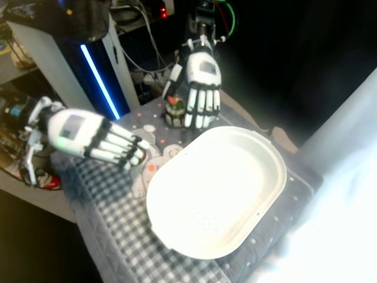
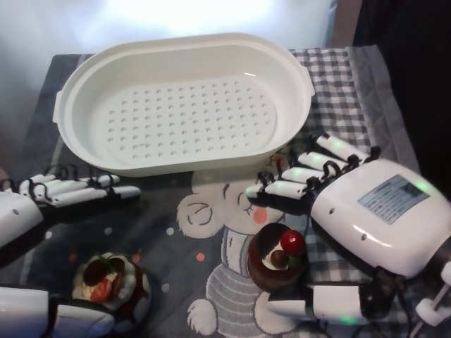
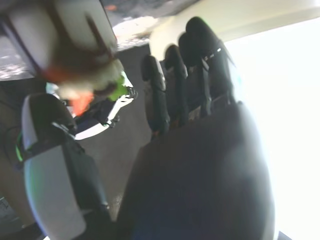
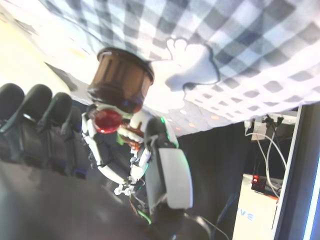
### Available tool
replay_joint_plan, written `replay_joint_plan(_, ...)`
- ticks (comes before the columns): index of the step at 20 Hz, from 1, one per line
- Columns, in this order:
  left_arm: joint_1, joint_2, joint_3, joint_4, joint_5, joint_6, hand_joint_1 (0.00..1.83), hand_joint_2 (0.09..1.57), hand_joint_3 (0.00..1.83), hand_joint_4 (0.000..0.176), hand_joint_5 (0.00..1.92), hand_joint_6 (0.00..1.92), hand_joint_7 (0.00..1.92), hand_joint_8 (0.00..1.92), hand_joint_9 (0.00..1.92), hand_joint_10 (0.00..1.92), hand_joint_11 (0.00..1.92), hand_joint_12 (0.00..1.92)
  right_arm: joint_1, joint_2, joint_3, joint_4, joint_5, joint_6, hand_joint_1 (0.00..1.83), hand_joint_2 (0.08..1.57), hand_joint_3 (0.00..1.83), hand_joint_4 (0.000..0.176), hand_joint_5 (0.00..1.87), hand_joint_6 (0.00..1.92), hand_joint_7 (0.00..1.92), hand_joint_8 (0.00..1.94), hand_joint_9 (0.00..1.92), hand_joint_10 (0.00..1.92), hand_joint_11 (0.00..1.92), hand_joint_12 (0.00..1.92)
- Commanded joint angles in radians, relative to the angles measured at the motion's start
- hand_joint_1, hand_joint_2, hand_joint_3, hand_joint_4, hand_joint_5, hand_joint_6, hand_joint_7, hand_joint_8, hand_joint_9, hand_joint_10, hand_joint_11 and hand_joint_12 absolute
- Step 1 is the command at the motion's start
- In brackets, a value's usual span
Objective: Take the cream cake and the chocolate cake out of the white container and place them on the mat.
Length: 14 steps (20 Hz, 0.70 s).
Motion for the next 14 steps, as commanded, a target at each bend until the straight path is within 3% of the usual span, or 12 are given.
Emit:
replay_joint_plan(1, -0.005, 0.009, 0.001, 0.009, -0.158, -0.008, 0.57, 0.84, 0.00, 0.092, 0.19, 0.00, 0.16, 0.00, 0.19, 0.06, 0.00, 0.85, 0.006, 0.009, -0.002, -0.040, 0.163, 0.003, 0.73, 0.86, 0.00, 0.000, 0.59, 0.07, 0.49, 0.45, 0.27, 0.98, 0.03, 1.62)
replay_joint_plan(3, -0.007, 0.015, 0.010, 0.005, -0.203, -0.008, 0.46, 0.88, 0.01, 0.014, 0.30, 0.02, 0.27, 0.02, 0.31, 0.08, 0.00, 1.13, 0.006, 0.025, 0.001, -0.045, 0.227, 0.013, 0.62, 0.90, 0.01, 0.000, 0.59, 0.09, 0.45, 0.60, 0.26, 1.10, 0.07, 1.70)
replay_joint_plan(4, -0.013, 0.016, 0.018, 0.004, -0.240, -0.008, 0.47, 0.93, 0.01, 0.031, 0.35, 0.02, 0.31, 0.02, 0.35, 0.07, 0.02, 1.22, 0.006, 0.037, 0.002, -0.047, 0.270, 0.013, 0.64, 0.94, 0.02, 0.000, 0.58, 0.11, 0.44, 0.63, 0.26, 1.10, 0.05, 1.74)
replay_joint_plan(5, -0.023, 0.020, 0.027, 0.000, -0.298, -0.008, 0.47, 0.97, 0.00, 0.032, 0.40, 0.02, 0.37, 0.01, 0.39, 0.06, 0.07, 1.20, 0.006, 0.057, 0.003, -0.057, 0.329, 0.014, 0.62, 0.96, 0.03, 0.000, 0.55, 0.11, 0.42, 0.60, 0.24, 1.02, 0.02, 1.72)
replay_joint_plan(6, -0.036, 0.028, 0.033, 0.000, -0.356, -0.009, 0.50, 1.00, 0.00, 0.010, 0.44, 0.02, 0.43, 0.01, 0.42, 0.05, 0.10, 1.14, 0.006, 0.078, 0.004, -0.068, 0.376, 0.014, 0.65, 0.96, 0.02, 0.000, 0.53, 0.11, 0.44, 0.48, 0.25, 0.89, 0.00, 1.66)
replay_joint_plan(7, -0.051, 0.037, 0.038, 0.002, -0.407, -0.009, 0.53, 1.01, 0.00, 0.000, 0.43, 0.01, 0.44, 0.01, 0.42, 0.04, 0.09, 1.12, 0.006, 0.098, 0.010, -0.074, 0.427, 0.014, 0.71, 0.95, 0.01, 0.000, 0.51, 0.10, 0.47, 0.35, 0.27, 0.76, 0.00, 1.57)
replay_joint_plan(8, -0.069, 0.046, 0.046, 0.006, -0.446, -0.009, 0.54, 1.03, 0.01, 0.000, 0.42, 0.00, 0.44, 0.01, 0.42, 0.03, 0.06, 1.10, 0.006, 0.116, 0.020, -0.074, 0.463, 0.014, 0.65, 0.94, 0.00, 0.000, 0.54, 0.09, 0.56, 0.24, 0.37, 0.61, 0.03, 1.46)
replay_joint_plan(9, -0.092, 0.053, 0.058, 0.011, -0.472, -0.008, 0.54, 1.05, 0.00, 0.000, 0.43, 0.00, 0.47, 0.01, 0.45, 0.03, 0.09, 1.06, 0.006, 0.123, 0.035, -0.073, 0.495, 0.014, 0.66, 0.93, 0.00, 0.000, 0.56, 0.10, 0.60, 0.21, 0.41, 0.58, 0.04, 1.48)
replay_joint_plan(10, -0.119, 0.055, 0.071, 0.014, -0.491, -0.008, 0.62, 1.03, 0.00, 0.000, 0.47, 0.01, 0.50, 0.01, 0.50, 0.03, 0.12, 1.12, 0.007, 0.128, 0.055, -0.063, 0.527, 0.014, 0.71, 0.94, 0.00, 0.000, 0.54, 0.16, 0.60, 0.24, 0.37, 0.73, 0.01, 1.52)
replay_joint_plan(12, -0.209, 0.051, 0.119, 0.027, -0.517, -0.008, 0.65, 1.06, 0.01, 0.000, 0.51, 0.01, 0.57, 0.02, 0.60, 0.05, 0.20, 1.17, 0.007, 0.142, 0.100, -0.013, 0.637, 0.014, 0.85, 0.95, 0.01, 0.000, 0.23, 0.84, 0.41, 0.76, 0.30, 1.08, 0.00, 1.65)
replay_joint_plan(13, -0.240, 0.050, 0.133, 0.031, -0.528, -0.008, 0.63, 1.11, 0.01, 0.000, 0.50, 0.01, 0.59, 0.01, 0.63, 0.05, 0.24, 1.16, 0.008, 0.151, 0.110, 0.008, 0.691, 0.014, 0.91, 0.96, 0.03, 0.000, 0.11, 1.08, 0.31, 1.01, 0.27, 1.22, 0.00, 1.72)
replay_joint_plan(14, -0.268, 0.048, 0.144, 0.033, -0.540, -0.008, 0.58, 1.11, 0.01, 0.000, 0.49, 0.00, 0.60, 0.01, 0.64, 0.05, 0.26, 1.15, 0.009, 0.164, 0.116, 0.025, 0.702, 0.013, 0.66, 1.01, 0.11, 0.000, 0.02, 0.92, 0.18, 1.17, 0.19, 1.32, 0.00, 1.81)
